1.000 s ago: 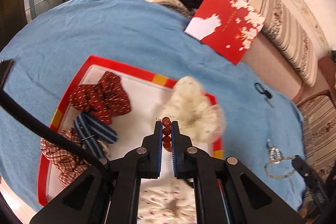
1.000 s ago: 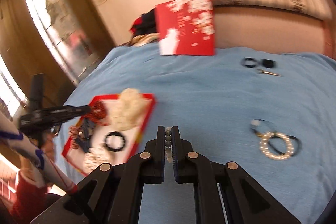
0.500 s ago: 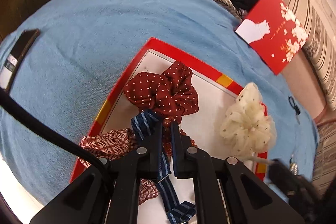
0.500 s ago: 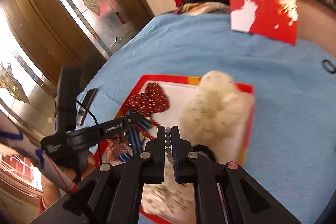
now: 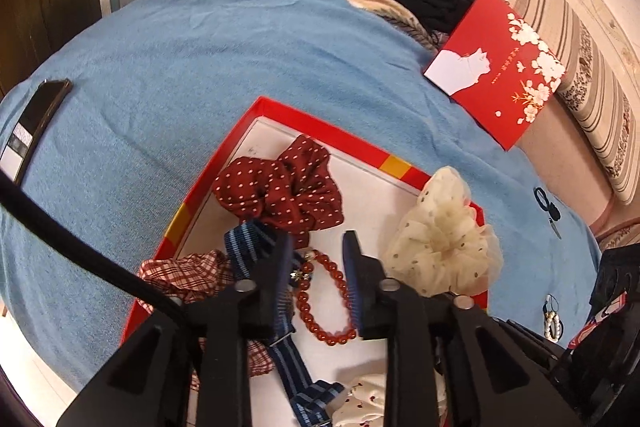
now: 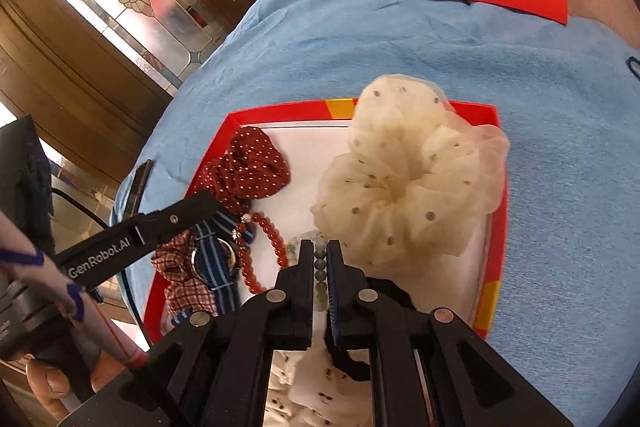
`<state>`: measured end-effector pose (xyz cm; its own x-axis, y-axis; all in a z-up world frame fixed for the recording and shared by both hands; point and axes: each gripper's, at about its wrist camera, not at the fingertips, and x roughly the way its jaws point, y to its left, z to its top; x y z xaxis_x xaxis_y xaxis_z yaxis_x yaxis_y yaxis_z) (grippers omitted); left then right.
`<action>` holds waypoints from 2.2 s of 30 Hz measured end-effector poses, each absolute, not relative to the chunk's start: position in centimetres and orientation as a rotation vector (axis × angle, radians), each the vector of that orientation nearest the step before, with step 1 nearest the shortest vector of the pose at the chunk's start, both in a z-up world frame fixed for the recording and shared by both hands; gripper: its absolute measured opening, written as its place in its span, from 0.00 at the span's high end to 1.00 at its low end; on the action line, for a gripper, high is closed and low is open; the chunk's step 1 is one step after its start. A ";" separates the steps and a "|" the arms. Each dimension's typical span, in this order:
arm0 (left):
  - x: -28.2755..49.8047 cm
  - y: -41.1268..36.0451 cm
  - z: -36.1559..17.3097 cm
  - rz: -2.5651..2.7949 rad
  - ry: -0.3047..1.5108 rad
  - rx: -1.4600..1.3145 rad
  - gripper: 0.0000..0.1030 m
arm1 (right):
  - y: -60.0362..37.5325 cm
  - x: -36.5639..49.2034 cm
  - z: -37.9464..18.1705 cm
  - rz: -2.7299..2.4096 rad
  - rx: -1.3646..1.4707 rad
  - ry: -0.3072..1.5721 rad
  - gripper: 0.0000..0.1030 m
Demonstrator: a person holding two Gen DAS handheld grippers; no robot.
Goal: Organize jewelry
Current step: 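Carry both bead bracelets into the white tray and open both tools, then move both open tools back toward the pearl bracelet on the cloth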
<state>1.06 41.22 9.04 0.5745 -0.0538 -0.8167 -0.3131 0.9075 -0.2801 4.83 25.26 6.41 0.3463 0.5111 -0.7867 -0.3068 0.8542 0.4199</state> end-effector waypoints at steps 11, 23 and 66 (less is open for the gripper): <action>0.0 35.7 10.9 0.141 0.874 -0.230 0.73 | 17.4 1.8 9.7 0.435 0.164 1.018 0.70; -2.7 26.8 13.1 0.033 0.769 -0.024 0.66 | 0.9 -4.6 9.4 0.160 0.214 1.003 0.62; 0.2 13.7 5.7 -0.164 0.959 0.088 0.62 | -7.9 -2.7 3.8 0.298 0.394 1.012 0.89</action>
